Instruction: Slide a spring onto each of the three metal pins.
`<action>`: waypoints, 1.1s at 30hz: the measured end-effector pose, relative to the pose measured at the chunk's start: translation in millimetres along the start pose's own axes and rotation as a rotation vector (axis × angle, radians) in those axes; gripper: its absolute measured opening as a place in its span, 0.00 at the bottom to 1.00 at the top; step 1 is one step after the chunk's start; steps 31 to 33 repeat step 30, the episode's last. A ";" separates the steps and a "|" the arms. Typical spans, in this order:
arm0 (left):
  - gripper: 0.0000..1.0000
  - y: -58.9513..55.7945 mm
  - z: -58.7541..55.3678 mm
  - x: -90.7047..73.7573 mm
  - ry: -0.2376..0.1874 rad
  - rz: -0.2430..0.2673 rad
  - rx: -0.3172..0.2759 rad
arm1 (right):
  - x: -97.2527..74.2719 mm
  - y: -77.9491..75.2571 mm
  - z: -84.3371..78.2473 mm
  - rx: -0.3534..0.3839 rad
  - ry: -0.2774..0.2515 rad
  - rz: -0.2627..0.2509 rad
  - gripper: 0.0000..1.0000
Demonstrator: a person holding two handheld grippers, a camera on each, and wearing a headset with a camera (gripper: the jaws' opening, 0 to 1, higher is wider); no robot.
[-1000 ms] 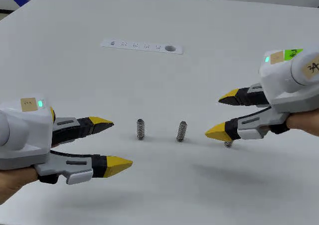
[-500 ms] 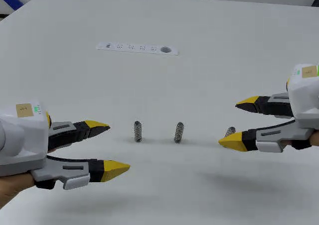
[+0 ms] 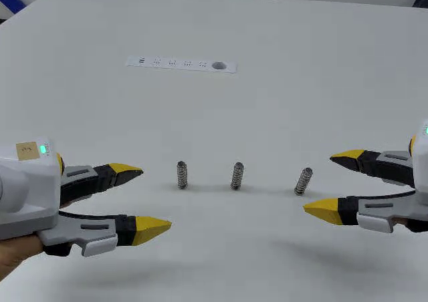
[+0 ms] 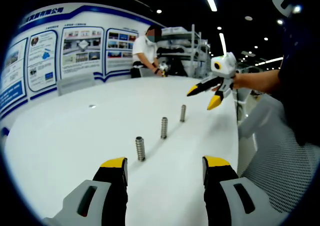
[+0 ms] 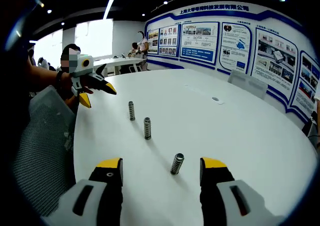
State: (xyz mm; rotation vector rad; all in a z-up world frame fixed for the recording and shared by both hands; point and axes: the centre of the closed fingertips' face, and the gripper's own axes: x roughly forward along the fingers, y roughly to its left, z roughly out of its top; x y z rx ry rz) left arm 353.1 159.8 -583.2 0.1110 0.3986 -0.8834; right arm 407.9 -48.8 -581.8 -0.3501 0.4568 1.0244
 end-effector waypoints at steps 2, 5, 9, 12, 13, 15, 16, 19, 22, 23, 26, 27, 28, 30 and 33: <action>0.62 0.5 0.2 0.1 -0.003 0.001 -0.001 | -1.6 1.3 -0.9 0.007 -0.011 -0.005 0.64; 0.62 0.6 -0.4 0.3 -0.004 0.001 -0.003 | -2.3 3.9 -4.3 0.008 -0.015 -0.008 0.64; 0.62 0.8 -2.0 0.2 -0.005 0.002 -0.007 | -3.5 4.9 -9.4 0.012 -0.016 -0.018 0.65; 0.62 1.3 -3.0 -0.7 -0.007 0.006 -0.012 | -4.9 5.1 -10.5 0.019 -0.021 -0.024 0.65; 0.62 1.9 -3.3 -1.1 -0.008 0.007 -0.013 | -5.6 5.1 -10.1 0.020 -0.026 -0.027 0.66; 0.62 2.6 -3.5 -1.5 -0.008 0.009 -0.015 | -6.1 5.5 -10.5 0.025 -0.030 -0.029 0.66; 0.62 3.1 -3.1 -1.7 -0.011 0.011 -0.016 | -6.0 5.9 -11.5 0.023 -0.032 -0.031 0.66; 0.62 3.4 -3.0 -1.6 -0.013 0.013 -0.017 | -5.2 8.8 -14.4 0.009 -0.028 -0.031 0.66; 0.63 2.4 -3.8 -1.2 -0.014 0.012 -0.019 | -6.1 8.1 -16.0 0.028 -0.040 -0.039 0.66; 0.63 2.0 -4.6 -1.1 -0.013 0.011 -0.020 | -6.4 7.8 -16.9 0.033 -0.040 -0.042 0.66; 0.63 1.6 -6.2 -1.4 -0.010 0.011 -0.022 | -7.3 8.0 -18.6 0.034 -0.041 -0.042 0.66; 0.63 1.6 -6.4 -1.5 -0.010 0.012 -0.023 | -7.7 7.8 -18.9 0.033 -0.041 -0.043 0.66; 0.63 1.8 -6.4 -1.7 -0.011 0.012 -0.023 | -8.4 7.0 -18.5 0.032 -0.044 -0.046 0.67; 0.63 2.1 -6.0 -1.8 -0.011 0.014 -0.023 | -9.3 6.3 -18.0 0.033 -0.045 -0.049 0.67; 0.63 2.1 -6.0 -1.8 -0.011 0.014 -0.023 | -9.3 6.3 -18.0 0.033 -0.045 -0.049 0.67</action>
